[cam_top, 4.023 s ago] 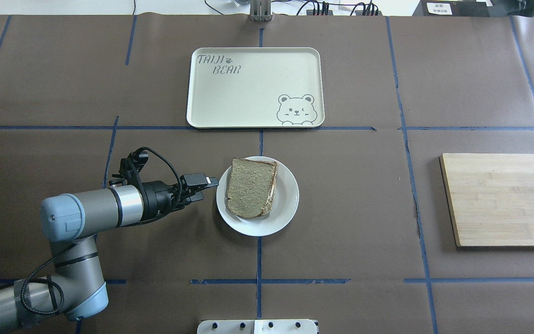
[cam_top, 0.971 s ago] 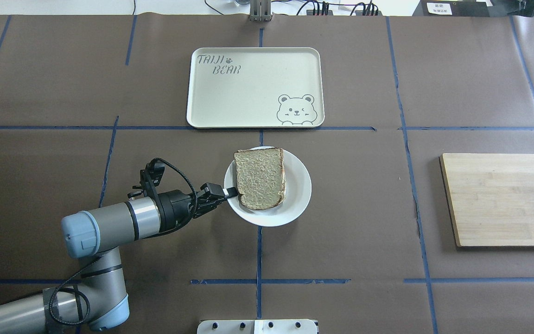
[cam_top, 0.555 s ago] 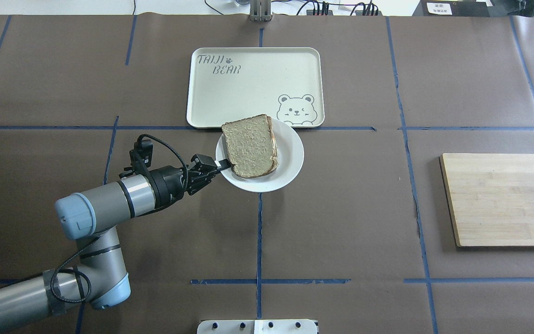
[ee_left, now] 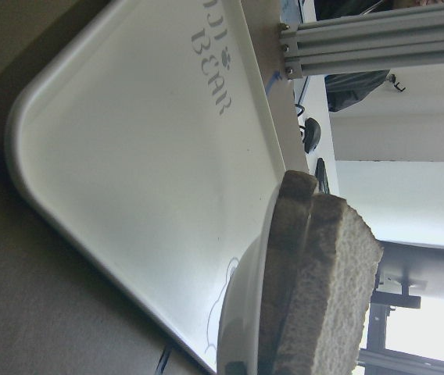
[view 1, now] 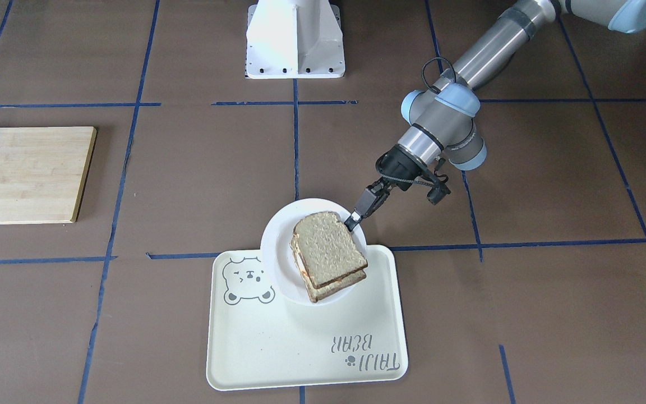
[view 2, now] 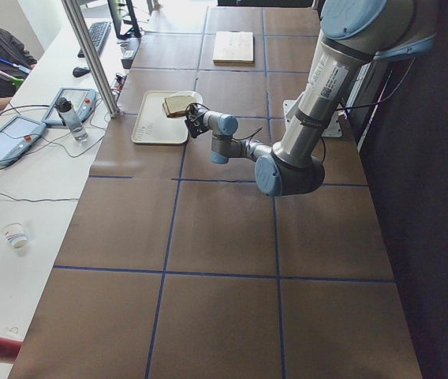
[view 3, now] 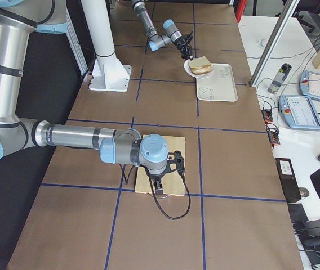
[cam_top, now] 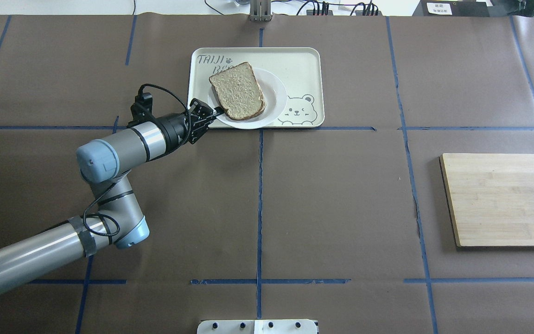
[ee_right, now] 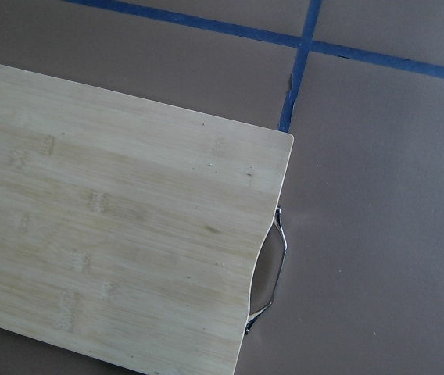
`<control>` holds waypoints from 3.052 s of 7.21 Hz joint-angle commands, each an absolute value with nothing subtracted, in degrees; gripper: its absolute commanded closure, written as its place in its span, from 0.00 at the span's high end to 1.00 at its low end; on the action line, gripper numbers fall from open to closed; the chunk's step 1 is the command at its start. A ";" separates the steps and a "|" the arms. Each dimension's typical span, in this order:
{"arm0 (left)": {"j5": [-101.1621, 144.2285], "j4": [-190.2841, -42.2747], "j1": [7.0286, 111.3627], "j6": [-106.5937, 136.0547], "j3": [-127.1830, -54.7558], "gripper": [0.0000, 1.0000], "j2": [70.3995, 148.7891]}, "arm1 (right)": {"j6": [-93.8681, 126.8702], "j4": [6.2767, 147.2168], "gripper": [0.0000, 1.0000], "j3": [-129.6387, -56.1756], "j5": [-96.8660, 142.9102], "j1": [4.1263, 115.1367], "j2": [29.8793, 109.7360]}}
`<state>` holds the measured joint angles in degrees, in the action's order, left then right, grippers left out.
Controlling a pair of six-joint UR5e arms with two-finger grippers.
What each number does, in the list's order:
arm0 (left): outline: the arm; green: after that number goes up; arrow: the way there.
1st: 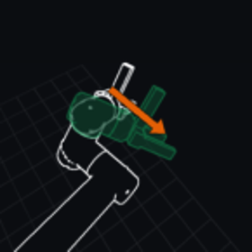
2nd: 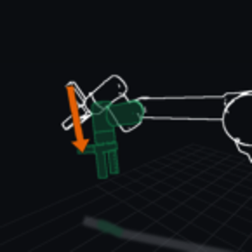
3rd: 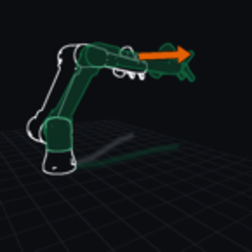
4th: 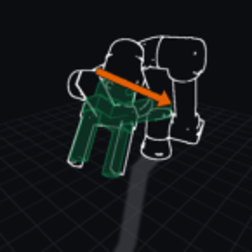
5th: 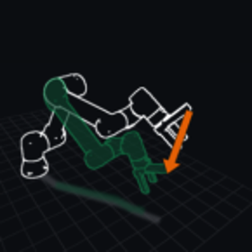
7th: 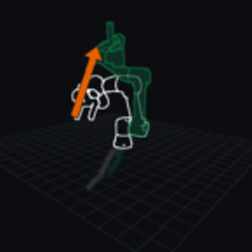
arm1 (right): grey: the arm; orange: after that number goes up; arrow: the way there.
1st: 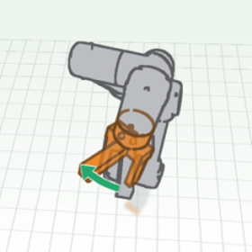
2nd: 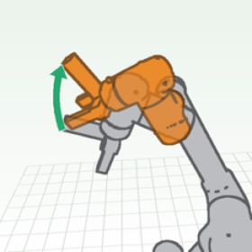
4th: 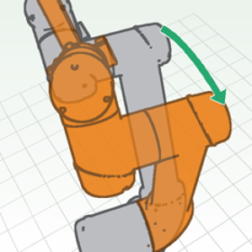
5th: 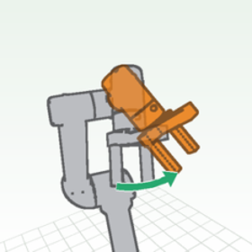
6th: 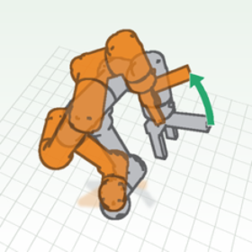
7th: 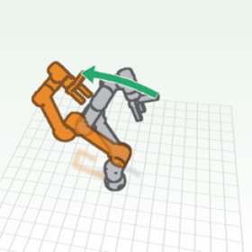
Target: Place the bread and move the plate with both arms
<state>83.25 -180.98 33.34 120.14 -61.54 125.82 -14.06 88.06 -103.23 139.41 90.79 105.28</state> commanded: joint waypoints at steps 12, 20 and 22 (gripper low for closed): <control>106.61 -125.73 42.63 87.55 -88.14 1.00 121.41 | -13.97 88.07 1.00 -103.27 139.39 90.79 105.21; 121.95 -81.38 70.42 7.10 -115.50 1.00 92.50 | -14.15 88.15 1.00 -102.74 139.48 90.70 105.12; 128.38 -81.56 80.02 -4.94 -111.99 1.00 85.82 | -14.15 88.15 1.00 -102.74 139.48 90.70 105.03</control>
